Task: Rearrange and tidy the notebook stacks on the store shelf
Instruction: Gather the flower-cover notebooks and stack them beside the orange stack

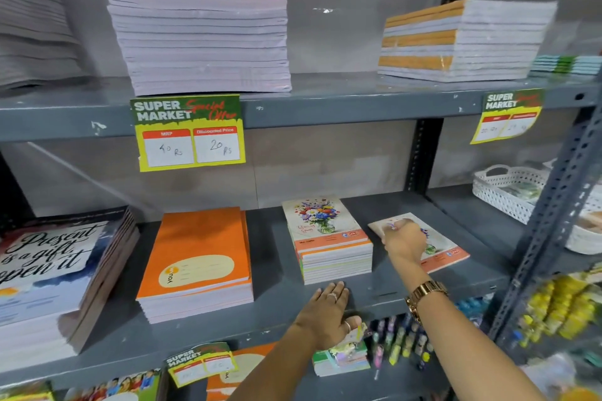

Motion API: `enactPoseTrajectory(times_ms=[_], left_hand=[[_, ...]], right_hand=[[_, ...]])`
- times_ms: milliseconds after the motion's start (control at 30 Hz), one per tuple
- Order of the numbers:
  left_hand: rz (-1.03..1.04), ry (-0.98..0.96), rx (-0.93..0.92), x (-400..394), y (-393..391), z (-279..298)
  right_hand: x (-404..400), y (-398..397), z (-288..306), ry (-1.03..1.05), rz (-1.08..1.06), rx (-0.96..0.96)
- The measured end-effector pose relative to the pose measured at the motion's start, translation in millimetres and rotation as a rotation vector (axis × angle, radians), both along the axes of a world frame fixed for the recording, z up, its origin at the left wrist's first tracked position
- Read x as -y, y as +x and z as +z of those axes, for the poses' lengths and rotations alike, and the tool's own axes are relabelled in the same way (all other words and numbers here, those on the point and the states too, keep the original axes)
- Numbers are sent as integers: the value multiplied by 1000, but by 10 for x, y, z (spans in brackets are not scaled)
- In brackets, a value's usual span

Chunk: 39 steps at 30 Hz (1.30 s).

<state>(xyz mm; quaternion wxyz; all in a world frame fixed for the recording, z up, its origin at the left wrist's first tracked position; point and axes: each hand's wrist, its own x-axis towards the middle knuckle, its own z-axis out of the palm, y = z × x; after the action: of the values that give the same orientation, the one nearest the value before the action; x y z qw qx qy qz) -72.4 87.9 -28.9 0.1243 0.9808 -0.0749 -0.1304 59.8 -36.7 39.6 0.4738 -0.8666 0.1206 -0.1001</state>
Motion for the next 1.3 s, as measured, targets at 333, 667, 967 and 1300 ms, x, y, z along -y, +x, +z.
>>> enactPoseTrajectory(times_ms=[333, 667, 967, 1300], left_hand=[[-46, -2, 56, 503, 434, -51], [-82, 15, 83, 843, 811, -91], [-84, 28, 94, 914, 922, -80], [-105, 47, 85, 869, 862, -90]], right_hand=[[807, 178, -151, -121, 34, -132], [1286, 629, -451, -218, 114, -301], [1318, 800, -417, -469, 69, -494], [1210, 734, -185, -146, -58, -199]])
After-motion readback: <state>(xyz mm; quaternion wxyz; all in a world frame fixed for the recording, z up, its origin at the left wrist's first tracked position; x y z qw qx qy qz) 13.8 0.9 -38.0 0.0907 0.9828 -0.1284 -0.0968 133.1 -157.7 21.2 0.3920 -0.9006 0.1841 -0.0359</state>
